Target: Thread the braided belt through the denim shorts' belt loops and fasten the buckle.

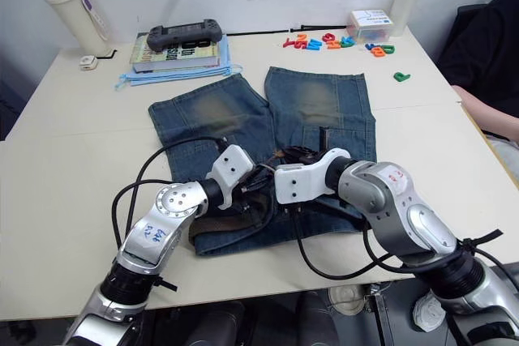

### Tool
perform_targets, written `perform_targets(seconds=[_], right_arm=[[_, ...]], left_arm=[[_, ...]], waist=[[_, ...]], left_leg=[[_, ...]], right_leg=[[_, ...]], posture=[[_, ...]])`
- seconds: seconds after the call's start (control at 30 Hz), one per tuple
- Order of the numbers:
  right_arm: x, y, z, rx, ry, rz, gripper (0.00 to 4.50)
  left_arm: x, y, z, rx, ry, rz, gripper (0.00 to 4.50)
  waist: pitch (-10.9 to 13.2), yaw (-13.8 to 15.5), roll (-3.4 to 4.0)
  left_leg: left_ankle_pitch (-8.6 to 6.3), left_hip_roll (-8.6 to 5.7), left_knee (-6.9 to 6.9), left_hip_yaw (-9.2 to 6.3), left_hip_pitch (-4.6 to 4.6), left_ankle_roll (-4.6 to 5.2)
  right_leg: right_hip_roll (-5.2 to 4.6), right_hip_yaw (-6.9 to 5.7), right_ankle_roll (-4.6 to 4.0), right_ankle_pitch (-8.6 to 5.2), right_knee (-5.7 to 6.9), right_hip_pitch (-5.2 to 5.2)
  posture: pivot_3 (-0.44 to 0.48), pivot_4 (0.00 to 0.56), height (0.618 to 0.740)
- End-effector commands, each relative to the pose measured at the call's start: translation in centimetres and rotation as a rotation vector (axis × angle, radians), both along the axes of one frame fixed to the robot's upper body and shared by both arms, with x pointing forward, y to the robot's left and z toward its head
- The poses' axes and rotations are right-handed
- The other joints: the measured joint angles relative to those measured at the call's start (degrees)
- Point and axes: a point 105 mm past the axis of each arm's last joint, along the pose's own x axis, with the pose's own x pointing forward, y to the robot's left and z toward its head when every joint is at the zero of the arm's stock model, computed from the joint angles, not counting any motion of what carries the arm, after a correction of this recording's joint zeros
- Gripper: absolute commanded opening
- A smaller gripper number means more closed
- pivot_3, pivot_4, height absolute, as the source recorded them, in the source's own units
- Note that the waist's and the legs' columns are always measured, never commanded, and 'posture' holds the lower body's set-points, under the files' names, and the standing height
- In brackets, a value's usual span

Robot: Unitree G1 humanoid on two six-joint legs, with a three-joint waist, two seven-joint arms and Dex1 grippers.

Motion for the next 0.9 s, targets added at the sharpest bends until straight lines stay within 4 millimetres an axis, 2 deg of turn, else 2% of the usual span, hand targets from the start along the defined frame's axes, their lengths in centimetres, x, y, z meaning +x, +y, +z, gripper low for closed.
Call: perform_targets(seconds=[0.03,0.17,0.33,0.53,0.57,0.7,0.9], right_arm=[[0.1,-1.4,3.0,0.027,-0.147,-0.051,0.0],[-0.2,-1.8,4.4,0.016,-0.256,-0.047,0.0],[-1.3,-1.9,6.5,-0.024,-0.425,0.003,0.0],[-2.2,-2.0,6.4,-0.08,-0.456,0.044,0.0],[-2.2,-2.3,6.5,-0.102,-0.471,0.037,0.0],[-0.9,-5.7,6.7,-0.22,-0.453,-0.09,0.0],[-0.7,-5.9,7.4,-0.149,-0.448,-0.122,0.0]], left_arm=[[-1.9,1.4,2.5,-0.122,-0.046,-0.087,1.69],[-3.3,3.8,2.2,-0.146,-0.025,-0.104,1.69],[-4.2,5.9,0.2,-0.122,0.051,-0.074,1.69],[-4.0,5.5,-0.1,-0.118,0.053,-0.067,1.69],[-4.0,5.4,0.0,-0.118,0.051,-0.07,1.69],[-4.1,5.3,-0.2,-0.094,0.04,-0.086,1.69],[-4.7,5.6,-1.7,-0.004,0.058,-0.125,1.69]], waist=[[0.0,-0.17,0.0],[0.0,-0.31,0.01],[0.0,-0.08,0.01],[0.0,0.09,0.01],[0.0,0.06,0.01],[0.0,-0.01,0.01],[0.01,-0.26,0.02]], left_leg=[[0.0,0.02,-0.01,0.01,0.01,0.0],[0.0,0.04,-0.03,0.04,0.03,-0.01],[0.0,0.01,-0.03,0.06,0.02,0.0],[-0.01,-0.01,-0.01,0.06,0.03,0.02],[-0.01,0.0,-0.01,0.07,0.03,0.03],[-0.01,0.0,-0.03,0.11,0.03,0.03],[-0.01,0.05,-0.06,0.13,0.06,0.02]], right_leg=[[0.0,0.01,0.0,0.0,0.0,-0.01],[0.0,0.05,-0.01,0.0,0.03,-0.03],[0.0,0.07,-0.02,0.0,0.02,-0.03],[0.0,0.07,-0.02,0.0,-0.01,0.02],[0.0,0.08,-0.02,0.0,-0.01,0.01],[0.0,0.1,-0.02,0.0,0.0,0.0],[0.02,0.13,-0.03,0.0,0.01,0.0]], posture=[[0.0,0.15,0.707],[0.0,0.15,0.707],[0.0,0.15,0.707],[0.0,0.15,0.707],[0.0,0.15,0.707],[0.0,0.15,0.707],[0.0,0.15,0.707]])
